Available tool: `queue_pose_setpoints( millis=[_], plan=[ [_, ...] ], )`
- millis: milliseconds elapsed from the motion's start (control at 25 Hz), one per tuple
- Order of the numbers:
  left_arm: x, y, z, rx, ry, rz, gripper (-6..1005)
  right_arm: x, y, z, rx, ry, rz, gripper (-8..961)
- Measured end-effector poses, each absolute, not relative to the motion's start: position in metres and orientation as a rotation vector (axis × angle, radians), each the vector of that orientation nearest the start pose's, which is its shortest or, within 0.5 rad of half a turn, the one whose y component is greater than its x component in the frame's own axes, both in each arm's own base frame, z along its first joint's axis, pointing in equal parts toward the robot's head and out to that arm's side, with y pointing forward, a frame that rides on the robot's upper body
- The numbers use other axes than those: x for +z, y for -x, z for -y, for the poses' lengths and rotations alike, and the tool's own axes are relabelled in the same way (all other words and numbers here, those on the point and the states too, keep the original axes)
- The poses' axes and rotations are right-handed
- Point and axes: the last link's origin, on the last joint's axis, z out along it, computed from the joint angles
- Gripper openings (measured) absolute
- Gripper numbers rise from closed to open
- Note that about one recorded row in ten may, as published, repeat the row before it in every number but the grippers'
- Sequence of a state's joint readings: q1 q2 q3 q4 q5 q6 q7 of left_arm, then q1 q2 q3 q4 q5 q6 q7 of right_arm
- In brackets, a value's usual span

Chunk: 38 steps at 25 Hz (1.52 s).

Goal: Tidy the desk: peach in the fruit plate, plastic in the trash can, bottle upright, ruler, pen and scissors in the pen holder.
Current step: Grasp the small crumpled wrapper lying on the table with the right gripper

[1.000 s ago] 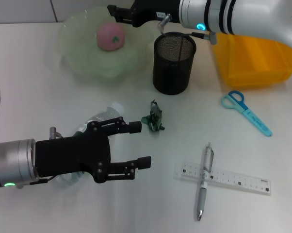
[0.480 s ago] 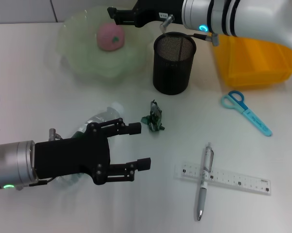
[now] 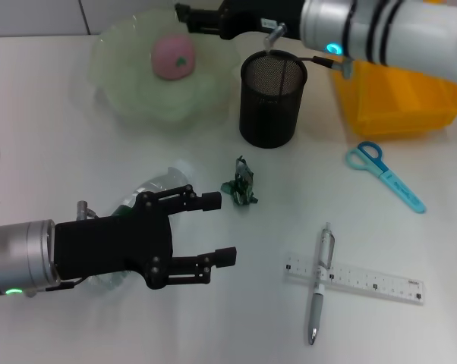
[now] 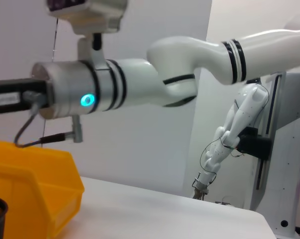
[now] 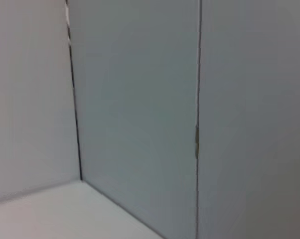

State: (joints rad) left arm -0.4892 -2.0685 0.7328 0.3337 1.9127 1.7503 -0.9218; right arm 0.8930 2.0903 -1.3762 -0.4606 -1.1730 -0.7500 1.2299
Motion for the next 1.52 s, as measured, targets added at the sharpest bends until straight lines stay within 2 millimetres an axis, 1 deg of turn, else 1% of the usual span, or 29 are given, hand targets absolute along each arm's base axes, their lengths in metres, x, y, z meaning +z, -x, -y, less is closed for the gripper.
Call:
queue_pose_setpoints(
  millis=[40, 80, 200, 240, 280, 320, 400, 480, 520, 560, 600, 640, 680, 800, 840, 880, 920, 960, 1040, 1080, 1200, 1240, 1520],
  plan=[
    [-0.041, 0.261, -0.263, -1.05, 2.839, 0.318, 797, -0.06, -0.124, -0.444, 0.772, 2.438, -0.413, 820],
    [-0.041, 0.261, -0.263, -1.05, 2.839, 0.318, 797, -0.06, -0.124, -0.444, 0.772, 2.438, -0.413, 819],
    [-0.041, 0.261, -0.263, -1.05, 2.836, 0.303, 797, -0.049, -0.134, -0.43, 0.905, 2.411, -0.402, 819],
    [-0.041, 0.261, -0.264, -1.05, 2.837, 0.301, 797, -0.042, -0.143, -0.419, 0.991, 2.393, -0.391, 818],
    [-0.041, 0.26, -0.264, -1.052, 2.837, 0.298, 797, -0.038, -0.148, -0.413, 1.029, 2.385, -0.39, 818],
    [-0.041, 0.26, -0.264, -1.052, 2.838, 0.297, 797, -0.038, -0.148, -0.413, 1.029, 2.385, -0.39, 818],
    [-0.041, 0.26, -0.265, -1.051, 2.838, 0.294, 797, -0.031, -0.16, -0.401, 1.102, 2.37, -0.4, 818],
    [-0.041, 0.259, -0.266, -1.048, 2.839, 0.291, 797, -0.023, -0.177, -0.385, 1.167, 2.364, -0.417, 818],
    [-0.041, 0.259, -0.266, -1.047, 2.839, 0.29, 797, -0.017, -0.193, -0.369, 1.204, 2.365, -0.432, 818],
    [-0.042, 0.259, -0.266, -1.045, 2.838, 0.29, 797, -0.017, -0.193, -0.369, 1.204, 2.365, -0.432, 818],
    [-0.042, 0.259, -0.267, -1.044, 2.838, 0.29, 797, -0.013, -0.202, -0.361, 1.218, 2.367, -0.442, 818],
    [-0.042, 0.259, -0.267, -1.044, 2.838, 0.29, 797, -0.008, -0.218, -0.345, 1.229, 2.376, -0.458, 818],
    [-0.042, 0.259, -0.267, -1.043, 2.838, 0.29, 797, -0.008, -0.218, -0.345, 1.229, 2.376, -0.458, 818],
    [-0.042, 0.259, -0.267, -1.043, 2.837, 0.291, 797, -0.001, -0.24, -0.326, 1.197, 2.409, -0.465, 818],
    [-0.042, 0.259, -0.267, -1.042, 2.836, 0.292, 797, 0.002, -0.252, -0.316, 1.157, 2.44, -0.467, 818],
    [-0.042, 0.259, -0.267, -1.042, 2.835, 0.293, 797, 0.002, -0.252, -0.316, 1.157, 2.44, -0.467, 818],
    [-0.042, 0.26, -0.267, -1.043, 2.831, 0.296, 797, 0.003, -0.264, -0.307, 1.108, 2.493, -0.47, 818],
    [-0.041, 0.26, -0.266, -1.045, 2.826, 0.3, 797, 0.003, -0.264, -0.307, 1.108, 2.493, -0.47, 818],
    [-0.041, 0.26, -0.266, -1.047, 2.821, 0.303, 797, 0.0, -0.277, -0.294, 1.021, 2.586, -0.48, 818],
    [-0.041, 0.26, -0.266, -1.049, 2.818, 0.304, 797, 0.0, -0.277, -0.294, 1.021, 2.586, -0.48, 818],
    [-0.041, 0.261, -0.266, -1.052, 2.814, 0.306, 797, -0.005, -0.288, -0.285, 0.928, 2.648, -0.478, 818],
    [-0.041, 0.261, -0.267, -1.053, 2.811, 0.308, 797, -0.009, -0.296, -0.278, 0.872, 2.674, -0.451, 818],
    [-0.041, 0.26, -0.268, -1.049, 2.808, 0.317, 797, -0.019, -0.307, -0.265, 0.8, 2.678, -0.409, 818]
  ],
)
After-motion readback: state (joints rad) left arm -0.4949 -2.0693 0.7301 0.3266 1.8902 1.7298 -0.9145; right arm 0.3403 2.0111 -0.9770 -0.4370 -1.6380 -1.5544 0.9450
